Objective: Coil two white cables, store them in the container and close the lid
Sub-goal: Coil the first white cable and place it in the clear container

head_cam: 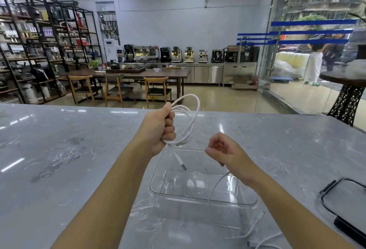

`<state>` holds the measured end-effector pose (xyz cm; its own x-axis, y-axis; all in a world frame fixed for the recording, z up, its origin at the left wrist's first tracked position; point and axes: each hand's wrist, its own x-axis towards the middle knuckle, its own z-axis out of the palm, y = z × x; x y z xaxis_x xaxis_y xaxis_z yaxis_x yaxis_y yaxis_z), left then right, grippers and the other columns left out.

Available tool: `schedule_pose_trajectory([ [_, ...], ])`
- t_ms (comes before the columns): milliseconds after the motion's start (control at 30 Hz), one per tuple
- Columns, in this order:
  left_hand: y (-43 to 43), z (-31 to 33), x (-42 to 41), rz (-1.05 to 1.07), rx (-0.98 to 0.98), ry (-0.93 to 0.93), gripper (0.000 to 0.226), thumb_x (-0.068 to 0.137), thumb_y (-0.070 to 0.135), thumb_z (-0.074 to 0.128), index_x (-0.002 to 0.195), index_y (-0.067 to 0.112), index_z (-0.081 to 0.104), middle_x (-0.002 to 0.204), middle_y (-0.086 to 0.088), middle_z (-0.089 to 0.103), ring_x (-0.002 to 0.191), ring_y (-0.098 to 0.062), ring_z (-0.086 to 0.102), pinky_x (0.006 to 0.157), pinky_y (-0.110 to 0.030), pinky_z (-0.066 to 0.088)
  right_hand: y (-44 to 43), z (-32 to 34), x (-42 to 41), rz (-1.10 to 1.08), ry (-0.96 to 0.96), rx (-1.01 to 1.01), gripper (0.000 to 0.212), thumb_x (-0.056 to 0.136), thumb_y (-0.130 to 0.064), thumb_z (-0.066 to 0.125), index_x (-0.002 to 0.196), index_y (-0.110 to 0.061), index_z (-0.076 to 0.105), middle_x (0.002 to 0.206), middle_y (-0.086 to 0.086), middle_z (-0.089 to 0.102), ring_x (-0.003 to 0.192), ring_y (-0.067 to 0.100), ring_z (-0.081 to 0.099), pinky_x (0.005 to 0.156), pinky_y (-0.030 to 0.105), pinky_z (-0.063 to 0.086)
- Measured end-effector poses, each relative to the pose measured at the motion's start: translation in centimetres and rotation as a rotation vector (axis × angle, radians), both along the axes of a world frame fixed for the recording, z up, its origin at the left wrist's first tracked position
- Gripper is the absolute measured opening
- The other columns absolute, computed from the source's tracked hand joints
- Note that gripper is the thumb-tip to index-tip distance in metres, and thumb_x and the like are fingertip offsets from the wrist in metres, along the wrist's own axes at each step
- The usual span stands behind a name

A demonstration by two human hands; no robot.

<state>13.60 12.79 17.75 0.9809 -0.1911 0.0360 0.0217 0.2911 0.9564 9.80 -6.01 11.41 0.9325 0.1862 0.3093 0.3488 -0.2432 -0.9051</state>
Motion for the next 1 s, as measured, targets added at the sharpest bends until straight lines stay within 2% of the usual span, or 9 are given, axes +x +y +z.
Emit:
schedule_pose_trajectory([
  [133,-1.5,-0.8,-0.6,-0.090,0.037,0.046,0.040,0.097,0.031,0.037,0.062,0.014,0.042,0.047,0.005,0.024,0.032,-0.005,0.019,0.028,-0.015,0.019,-0.1,0.6,0.3,0.090,-0.013,0.073,0.035,0.087,0.001,0.054,0.110,-0.025,0.055,0.106,-0.001,0.059,0.078,0.012,0.055,0.060,0.024,0.044],
  [300,-2.9,-1.4,-0.9,-0.152,-0.003,0.109,0.038,0.098,0.029,0.037,0.064,0.012,0.042,0.049,0.003,0.023,0.032,-0.006,0.019,0.030,-0.015,0.017,0.8,0.1,0.6,0.326,0.099,0.376,0.026,0.075,-0.001,0.059,0.098,-0.010,0.066,0.077,0.003,0.063,0.065,0.017,0.054,0.053,0.024,0.043],
  [433,-3.0,-1.3,-1.2,-0.155,0.043,0.115,0.038,0.097,0.030,0.038,0.064,0.012,0.043,0.050,0.004,0.024,0.033,-0.005,0.019,0.030,-0.015,0.018,0.5,-0.7,0.8,0.472,0.182,0.516,0.037,0.062,-0.020,0.080,0.095,-0.010,0.067,0.078,0.003,0.064,0.067,0.016,0.052,0.055,0.025,0.043],
  [500,-3.1,-1.4,-1.3,-0.171,0.058,0.111,0.038,0.097,0.030,0.039,0.064,0.012,0.043,0.050,0.004,0.024,0.032,-0.005,0.019,0.028,-0.014,0.018,0.6,-1.0,0.8,0.534,0.213,0.536,0.039,0.062,-0.026,0.081,0.097,-0.013,0.069,0.082,0.000,0.067,0.067,0.014,0.052,0.057,0.025,0.043],
  [600,-3.1,-1.4,-1.4,-0.215,0.101,0.108,0.037,0.097,0.030,0.040,0.064,0.012,0.043,0.047,0.005,0.025,0.030,-0.004,0.020,0.026,-0.014,0.021,0.6,-1.0,0.8,0.599,0.234,0.508,0.025,0.068,-0.023,0.077,0.091,-0.013,0.071,0.087,-0.002,0.069,0.064,0.011,0.051,0.058,0.024,0.043],
  [700,-3.0,-1.6,-1.5,-0.258,0.106,0.130,0.038,0.097,0.030,0.041,0.063,0.012,0.044,0.044,0.006,0.027,0.030,-0.004,0.022,0.026,-0.014,0.022,0.7,-0.6,0.5,0.555,0.211,0.449,0.005,0.072,-0.012,0.070,0.076,-0.015,0.071,0.075,-0.004,0.065,0.063,0.011,0.053,0.058,0.021,0.042],
  [800,-2.7,-1.4,-1.4,-0.258,0.038,0.144,0.039,0.097,0.030,0.039,0.063,0.012,0.043,0.043,0.007,0.027,0.029,-0.004,0.021,0.026,-0.013,0.021,0.4,-0.9,0.7,0.393,0.148,0.331,0.018,0.078,-0.007,0.061,0.077,-0.020,0.073,0.076,-0.008,0.069,0.071,0.008,0.057,0.065,0.016,0.044],
  [867,-2.3,-1.1,-1.2,-0.227,0.018,0.120,0.039,0.097,0.030,0.039,0.062,0.013,0.042,0.042,0.008,0.027,0.029,-0.003,0.020,0.026,-0.013,0.019,0.0,-1.3,1.0,0.285,0.118,0.273,0.014,0.080,-0.005,0.061,0.082,-0.015,0.071,0.074,-0.007,0.069,0.072,0.008,0.058,0.068,0.015,0.044],
  [1000,-1.3,-0.2,-0.9,-0.164,-0.019,0.069,0.039,0.097,0.030,0.038,0.062,0.013,0.042,0.040,0.008,0.027,0.028,-0.003,0.020,0.027,-0.013,0.017,-0.9,-1.1,1.7,0.102,0.077,0.044,0.021,0.088,0.004,0.051,0.081,-0.011,0.065,0.069,-0.002,0.065,0.060,0.005,0.059,0.063,0.015,0.044],
])
